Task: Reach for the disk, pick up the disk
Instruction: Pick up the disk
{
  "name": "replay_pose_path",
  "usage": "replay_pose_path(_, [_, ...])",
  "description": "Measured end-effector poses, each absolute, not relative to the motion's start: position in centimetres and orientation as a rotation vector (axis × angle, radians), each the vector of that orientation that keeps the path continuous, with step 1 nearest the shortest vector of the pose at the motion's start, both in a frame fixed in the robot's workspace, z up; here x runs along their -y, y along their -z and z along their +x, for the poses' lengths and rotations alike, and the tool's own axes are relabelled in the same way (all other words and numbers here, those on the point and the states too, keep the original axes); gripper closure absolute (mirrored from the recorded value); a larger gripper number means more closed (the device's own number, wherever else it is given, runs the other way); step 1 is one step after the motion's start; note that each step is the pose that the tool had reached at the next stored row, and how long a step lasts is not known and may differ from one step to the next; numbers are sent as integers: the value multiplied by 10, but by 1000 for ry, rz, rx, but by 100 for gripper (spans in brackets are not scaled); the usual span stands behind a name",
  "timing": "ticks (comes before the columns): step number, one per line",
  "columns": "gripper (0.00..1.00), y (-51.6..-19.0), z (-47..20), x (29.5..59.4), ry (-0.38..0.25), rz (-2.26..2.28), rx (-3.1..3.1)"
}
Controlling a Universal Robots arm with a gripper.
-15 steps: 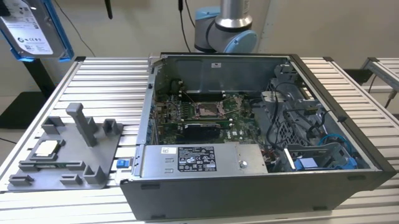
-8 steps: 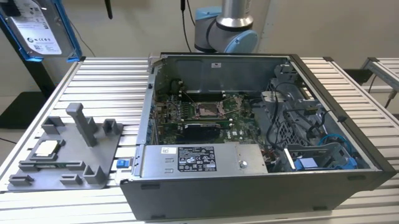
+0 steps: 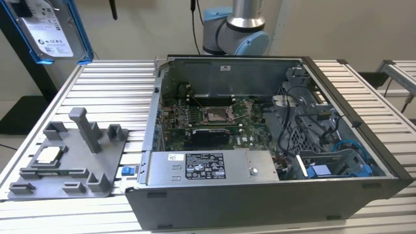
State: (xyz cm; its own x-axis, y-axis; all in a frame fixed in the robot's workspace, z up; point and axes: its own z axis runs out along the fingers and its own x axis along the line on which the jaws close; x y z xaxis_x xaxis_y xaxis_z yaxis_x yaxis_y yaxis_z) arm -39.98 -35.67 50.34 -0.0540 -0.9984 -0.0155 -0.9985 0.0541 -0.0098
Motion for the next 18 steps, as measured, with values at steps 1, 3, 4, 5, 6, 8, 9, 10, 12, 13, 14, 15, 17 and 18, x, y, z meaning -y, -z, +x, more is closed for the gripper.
replay_pose_path(1, [100, -503, -398, 357, -6, -2148, -2267])
replay_pose_path(3, [100, -503, -394, 357, -5, -2148, -2268])
replay_pose_path(4, [100, -503, -392, 357, -5, -2148, -2267])
replay_pose_path(5, [100, -503, -390, 357, -6, -2148, -2268])
replay_pose_path(6, [100, -503, -388, 357, -5, -2148, -2268])
replay_pose_path(8, [100, -503, -384, 357, -6, -2148, -2268])
replay_pose_path(9, [100, -503, -382, 357, -6, -2148, -2268])
replay_pose_path(10, [100, -503, -380, 357, -5, -2148, -2268])
replay_pose_path(12, [100, -503, -375, 357, -5, -2148, -2268])
replay_pose_path(13, [100, -503, -373, 357, -5, -2148, -2268])
replay_pose_path(14, [100, -503, -371, 357, -6, -2148, -2268])
replay_pose_path(15, [100, -503, -369, 357, -6, -2148, -2268])
replay_pose_path(17, [100, -503, -365, 357, -5, -2148, -2268])
replay_pose_path(18, [100, -503, -363, 357, -6, -2148, -2268])
